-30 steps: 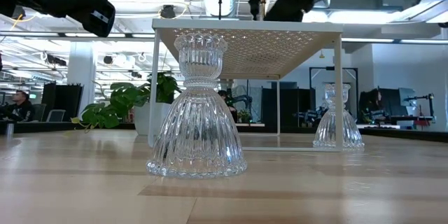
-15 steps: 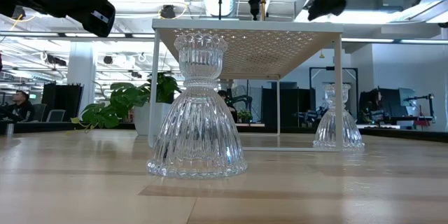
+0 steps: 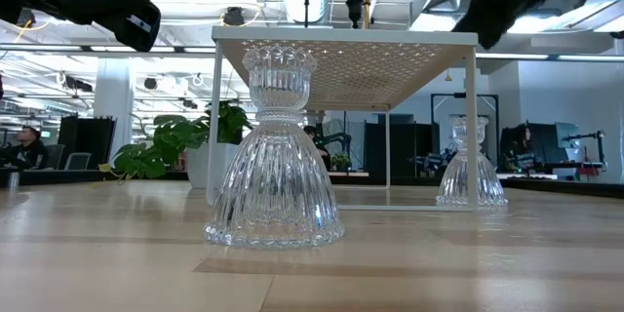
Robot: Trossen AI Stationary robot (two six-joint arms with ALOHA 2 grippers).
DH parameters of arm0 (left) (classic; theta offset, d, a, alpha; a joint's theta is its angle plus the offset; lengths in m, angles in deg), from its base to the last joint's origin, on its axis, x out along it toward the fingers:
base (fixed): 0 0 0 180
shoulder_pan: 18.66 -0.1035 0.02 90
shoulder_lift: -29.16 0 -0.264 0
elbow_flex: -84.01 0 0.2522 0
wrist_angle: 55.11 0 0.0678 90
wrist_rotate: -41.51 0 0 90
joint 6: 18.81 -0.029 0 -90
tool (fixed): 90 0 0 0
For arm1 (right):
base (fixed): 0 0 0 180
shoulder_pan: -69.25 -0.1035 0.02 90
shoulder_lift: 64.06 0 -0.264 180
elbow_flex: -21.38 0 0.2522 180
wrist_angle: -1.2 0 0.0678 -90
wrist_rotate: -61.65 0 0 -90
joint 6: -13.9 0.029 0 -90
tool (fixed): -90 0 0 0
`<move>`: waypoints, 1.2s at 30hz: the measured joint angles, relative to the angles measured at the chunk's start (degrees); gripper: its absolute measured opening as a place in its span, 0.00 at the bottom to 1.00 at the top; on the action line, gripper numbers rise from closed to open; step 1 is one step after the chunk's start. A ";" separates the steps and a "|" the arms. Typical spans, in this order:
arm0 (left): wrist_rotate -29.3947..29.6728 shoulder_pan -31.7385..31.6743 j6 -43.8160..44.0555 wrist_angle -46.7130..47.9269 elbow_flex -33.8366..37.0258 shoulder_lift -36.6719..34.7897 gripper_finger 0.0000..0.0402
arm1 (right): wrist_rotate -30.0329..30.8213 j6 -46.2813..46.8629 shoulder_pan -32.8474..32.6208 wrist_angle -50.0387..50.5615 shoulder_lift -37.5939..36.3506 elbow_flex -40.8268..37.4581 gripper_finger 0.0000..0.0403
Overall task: Pick & Place candle stick holders
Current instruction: Put the gold candle holder on the shelf aligned with the other gold candle holder
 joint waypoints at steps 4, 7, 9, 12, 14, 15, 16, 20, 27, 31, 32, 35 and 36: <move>0.00 0.00 -0.09 -0.35 0.00 0.01 0.02 | -0.23 2.01 -0.02 -6.41 -3.27 -6.41 0.01; 0.01 0.00 -0.06 -0.42 0.00 -0.01 0.02 | -0.23 3.58 -0.02 -8.84 -5.12 -9.46 0.02; 0.00 -0.02 0.57 -0.40 0.00 0.04 0.02 | -0.24 3.93 -0.01 -9.54 -5.87 -10.57 0.01; 0.00 -0.02 1.38 -0.42 0.00 0.36 0.02 | -0.19 3.95 -0.02 -10.90 -6.22 -11.44 0.00; 0.00 0.00 1.38 -0.60 0.00 0.60 0.02 | -0.16 3.93 -0.02 -12.16 -6.20 -11.48 0.01; 0.02 -0.02 1.38 -0.92 0.00 0.78 0.02 | -0.12 3.93 -0.02 -12.73 -6.15 -11.48 0.01; 0.00 -0.02 1.36 -1.22 0.00 0.75 0.02 | -0.10 3.96 -0.02 -13.05 -6.13 -11.48 0.00; -2.58 -0.02 0.64 -1.39 0.00 0.75 0.02 | -0.06 6.10 -0.02 -13.81 -6.13 -11.48 0.00; -17.31 0.00 -7.89 0.19 0.00 -1.10 0.01 | -0.03 12.91 -0.60 -13.67 -6.11 -11.48 0.00; -17.36 0.00 -9.65 7.11 0.00 -3.41 0.01 | 0.74 14.48 -2.34 -13.65 -6.11 -11.48 0.00; -17.38 0.00 -8.21 8.18 0.02 -3.93 0.01 | 1.32 15.04 -2.84 -13.65 -6.11 -11.48 0.00; -17.35 0.91 -3.36 8.19 0.09 -4.68 0.01 | 2.86 16.34 -4.17 -13.66 -6.11 -11.48 0.00; -17.33 1.62 -2.79 8.17 0.09 -4.64 0.01 | 3.03 16.75 -4.63 -13.67 -6.11 -11.48 0.00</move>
